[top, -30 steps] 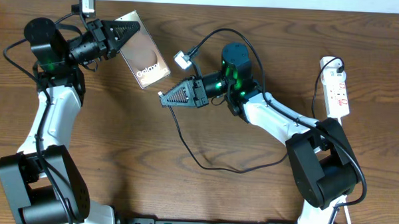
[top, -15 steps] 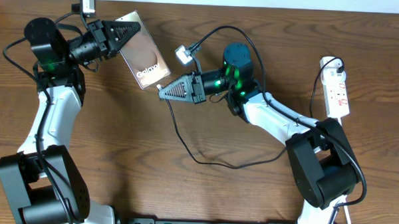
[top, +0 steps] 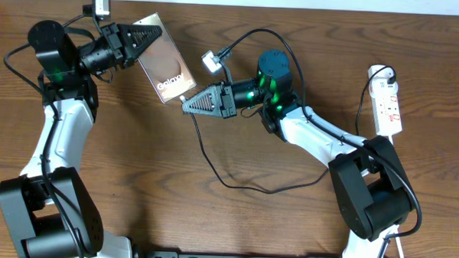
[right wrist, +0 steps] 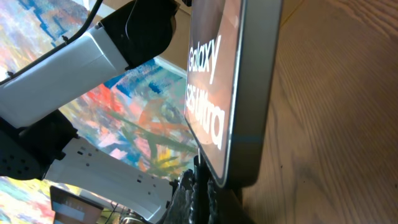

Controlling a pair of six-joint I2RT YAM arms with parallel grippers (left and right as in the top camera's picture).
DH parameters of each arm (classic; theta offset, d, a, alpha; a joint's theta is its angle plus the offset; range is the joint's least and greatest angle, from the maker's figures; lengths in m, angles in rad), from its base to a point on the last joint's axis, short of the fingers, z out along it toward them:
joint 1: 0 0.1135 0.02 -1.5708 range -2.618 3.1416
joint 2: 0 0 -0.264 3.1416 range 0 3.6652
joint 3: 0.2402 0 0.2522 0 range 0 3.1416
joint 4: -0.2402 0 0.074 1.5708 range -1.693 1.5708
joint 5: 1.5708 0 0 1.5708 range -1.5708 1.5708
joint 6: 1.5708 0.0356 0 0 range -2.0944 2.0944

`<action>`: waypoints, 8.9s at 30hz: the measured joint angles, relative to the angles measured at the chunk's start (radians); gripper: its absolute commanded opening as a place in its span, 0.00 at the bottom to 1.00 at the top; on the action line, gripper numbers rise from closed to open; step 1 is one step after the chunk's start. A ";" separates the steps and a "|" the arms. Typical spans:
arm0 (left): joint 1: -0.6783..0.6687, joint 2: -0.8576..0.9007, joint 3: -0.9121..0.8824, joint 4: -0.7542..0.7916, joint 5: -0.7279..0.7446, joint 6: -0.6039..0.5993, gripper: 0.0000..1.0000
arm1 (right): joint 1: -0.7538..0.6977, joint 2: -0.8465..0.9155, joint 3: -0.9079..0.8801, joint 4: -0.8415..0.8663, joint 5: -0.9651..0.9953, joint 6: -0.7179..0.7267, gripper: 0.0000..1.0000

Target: Plug charger to phone and switch on socket

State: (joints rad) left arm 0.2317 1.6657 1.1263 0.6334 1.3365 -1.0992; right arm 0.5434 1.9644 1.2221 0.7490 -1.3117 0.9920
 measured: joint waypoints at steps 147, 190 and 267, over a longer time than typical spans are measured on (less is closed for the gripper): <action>0.053 0.000 0.000 0.262 0.019 -0.179 0.07 | 0.037 0.105 0.000 0.495 0.021 0.221 0.01; 0.023 0.000 0.000 0.202 0.070 -0.153 0.07 | 0.037 0.105 0.000 0.535 0.022 0.232 0.01; 0.002 0.000 0.000 0.148 0.078 -0.104 0.07 | 0.020 0.105 0.000 0.531 -0.014 0.304 0.01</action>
State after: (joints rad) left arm 0.2337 1.6661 1.1267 0.7818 1.4147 -1.2030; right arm 0.5632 2.0697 1.2217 1.2797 -1.3262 1.2961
